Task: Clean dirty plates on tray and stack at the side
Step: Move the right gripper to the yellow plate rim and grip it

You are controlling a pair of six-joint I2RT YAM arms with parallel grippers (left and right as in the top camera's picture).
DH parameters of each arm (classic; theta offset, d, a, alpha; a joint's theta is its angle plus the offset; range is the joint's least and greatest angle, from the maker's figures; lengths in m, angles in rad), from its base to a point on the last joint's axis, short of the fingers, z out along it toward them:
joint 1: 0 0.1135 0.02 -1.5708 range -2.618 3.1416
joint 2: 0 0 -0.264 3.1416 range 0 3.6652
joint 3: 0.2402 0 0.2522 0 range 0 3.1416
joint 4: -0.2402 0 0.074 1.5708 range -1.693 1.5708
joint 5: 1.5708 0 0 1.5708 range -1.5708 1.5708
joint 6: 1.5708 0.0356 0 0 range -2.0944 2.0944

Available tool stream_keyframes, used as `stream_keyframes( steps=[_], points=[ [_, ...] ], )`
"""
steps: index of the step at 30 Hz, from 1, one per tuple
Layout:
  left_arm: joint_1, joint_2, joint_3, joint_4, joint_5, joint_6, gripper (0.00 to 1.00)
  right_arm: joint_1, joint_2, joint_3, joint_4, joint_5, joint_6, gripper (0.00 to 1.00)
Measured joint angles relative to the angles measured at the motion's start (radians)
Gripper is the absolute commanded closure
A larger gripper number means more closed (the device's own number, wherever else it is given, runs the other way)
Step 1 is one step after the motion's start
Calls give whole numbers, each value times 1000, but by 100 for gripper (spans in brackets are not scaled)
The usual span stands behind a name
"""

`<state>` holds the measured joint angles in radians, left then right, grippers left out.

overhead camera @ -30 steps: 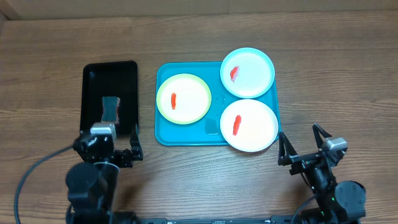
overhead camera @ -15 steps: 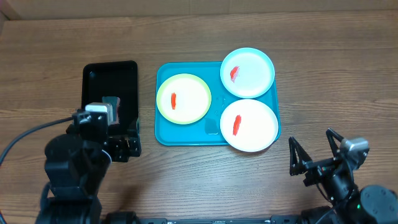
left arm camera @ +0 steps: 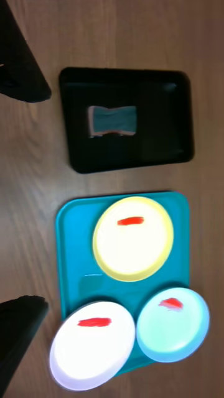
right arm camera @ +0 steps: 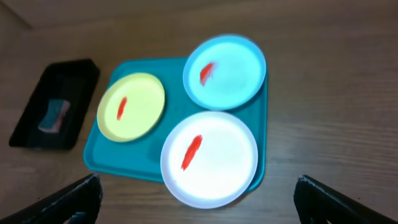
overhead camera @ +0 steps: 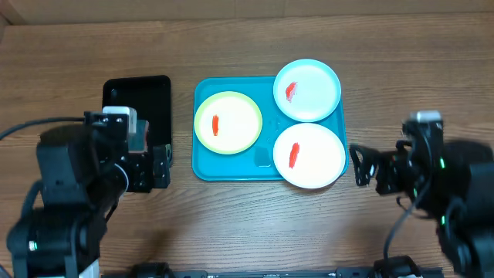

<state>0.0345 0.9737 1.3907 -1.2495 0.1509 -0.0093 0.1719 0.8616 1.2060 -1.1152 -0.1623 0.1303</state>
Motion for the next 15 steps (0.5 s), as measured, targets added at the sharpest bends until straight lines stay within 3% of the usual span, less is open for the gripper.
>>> stream_keyframes(
  steps=[7, 11, 15],
  points=[
    [0, 109, 9, -8, 15, -9, 0, 0, 238, 88, -26, -90, 0, 0],
    [0, 182, 10, 1, 61, -19, 0, 0, 336, 88, -20, -165, -3, 13],
    [0, 242, 10, 19, 73, -24, 0, 0, 410, 88, -19, -194, 17, 19]
  ],
)
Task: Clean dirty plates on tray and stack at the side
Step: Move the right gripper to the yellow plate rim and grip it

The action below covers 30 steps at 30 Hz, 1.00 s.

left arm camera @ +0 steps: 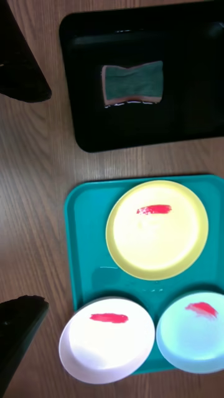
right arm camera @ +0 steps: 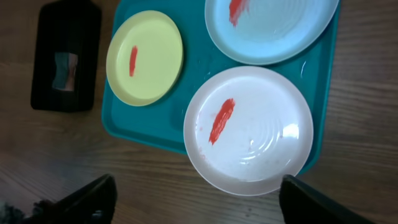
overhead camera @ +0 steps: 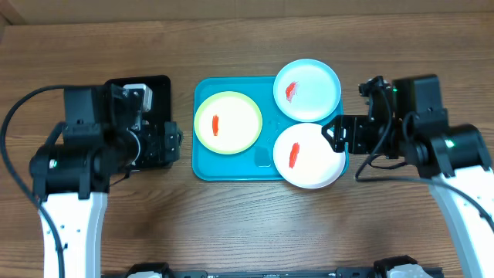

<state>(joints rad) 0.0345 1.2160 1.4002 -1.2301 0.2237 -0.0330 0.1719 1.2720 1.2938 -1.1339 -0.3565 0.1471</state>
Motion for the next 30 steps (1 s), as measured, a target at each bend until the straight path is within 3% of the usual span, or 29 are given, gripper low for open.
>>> stream_keyframes(
  steps=[8, 16, 26, 30],
  points=[
    [0, 60, 0, 14, -141, -151, 3, 16, 158, 0, 43, -6, 91, 33],
    [0, 61, 8, -14, -243, -212, 0, 186, 283, 7, 175, 78, 221, 36],
    [0, 61, 13, -16, -282, -224, 0, 295, 640, 343, 130, 197, 267, 48],
    [0, 61, 13, -16, -286, -224, 0, 296, 721, 369, 176, 210, 273, 50]
  ],
)
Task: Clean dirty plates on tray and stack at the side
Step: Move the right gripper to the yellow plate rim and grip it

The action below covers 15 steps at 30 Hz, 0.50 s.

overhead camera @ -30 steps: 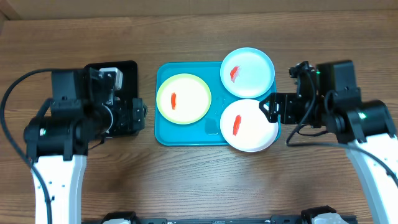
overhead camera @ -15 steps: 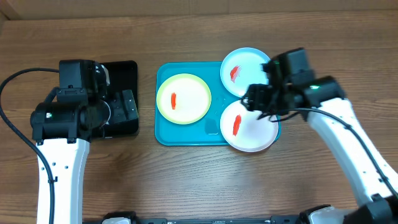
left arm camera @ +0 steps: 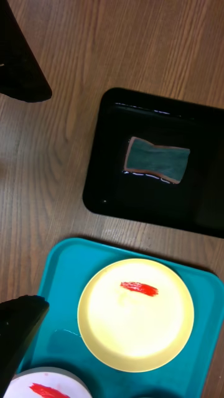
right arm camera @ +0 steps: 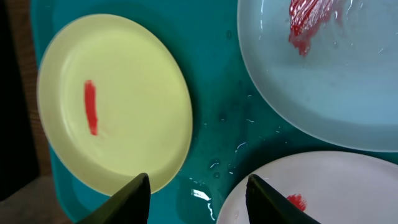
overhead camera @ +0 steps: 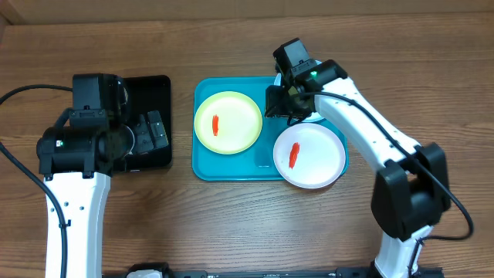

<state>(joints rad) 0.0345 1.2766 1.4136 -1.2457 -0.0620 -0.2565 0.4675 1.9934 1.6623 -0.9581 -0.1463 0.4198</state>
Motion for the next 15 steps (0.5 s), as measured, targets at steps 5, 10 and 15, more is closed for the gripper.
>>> stream_keyframes(
  steps=[5, 10, 15],
  points=[
    [0, 0, 0, -4, -3, 0, 0, 11, 74, 0, 53, 5, 12, 53],
    [0, 1, 0, -5, -3, 0, 0, 49, 118, 0, 95, 23, 28, 56],
    [0, 16, 0, -5, -3, 0, 0, 80, 141, 0, 116, 55, 51, 59]
  ],
)
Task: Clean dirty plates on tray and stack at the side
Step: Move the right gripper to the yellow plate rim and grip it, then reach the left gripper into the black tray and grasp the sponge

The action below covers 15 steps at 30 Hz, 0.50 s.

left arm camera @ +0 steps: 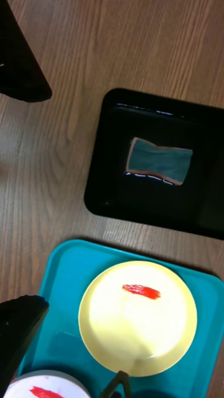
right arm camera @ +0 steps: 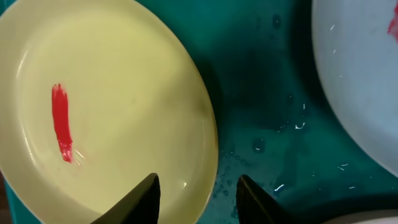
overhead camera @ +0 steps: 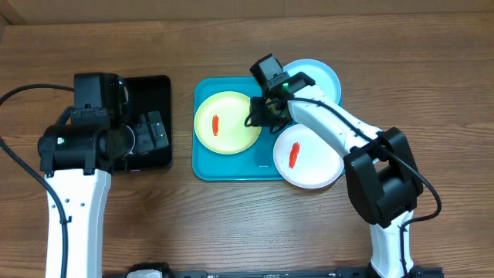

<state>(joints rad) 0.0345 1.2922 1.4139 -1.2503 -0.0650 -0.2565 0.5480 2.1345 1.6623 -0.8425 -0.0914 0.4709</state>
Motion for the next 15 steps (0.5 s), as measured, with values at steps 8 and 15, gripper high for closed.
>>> stream_keyframes(
  steps=[8, 15],
  points=[
    [0, 63, 0, 0, 0, 0, 2, 3, 49, 0, 34, 29, 19, 64],
    [0, 108, 0, 0, 0, 0, 3, 2, 73, 0, 45, 32, 22, 83]
  ],
)
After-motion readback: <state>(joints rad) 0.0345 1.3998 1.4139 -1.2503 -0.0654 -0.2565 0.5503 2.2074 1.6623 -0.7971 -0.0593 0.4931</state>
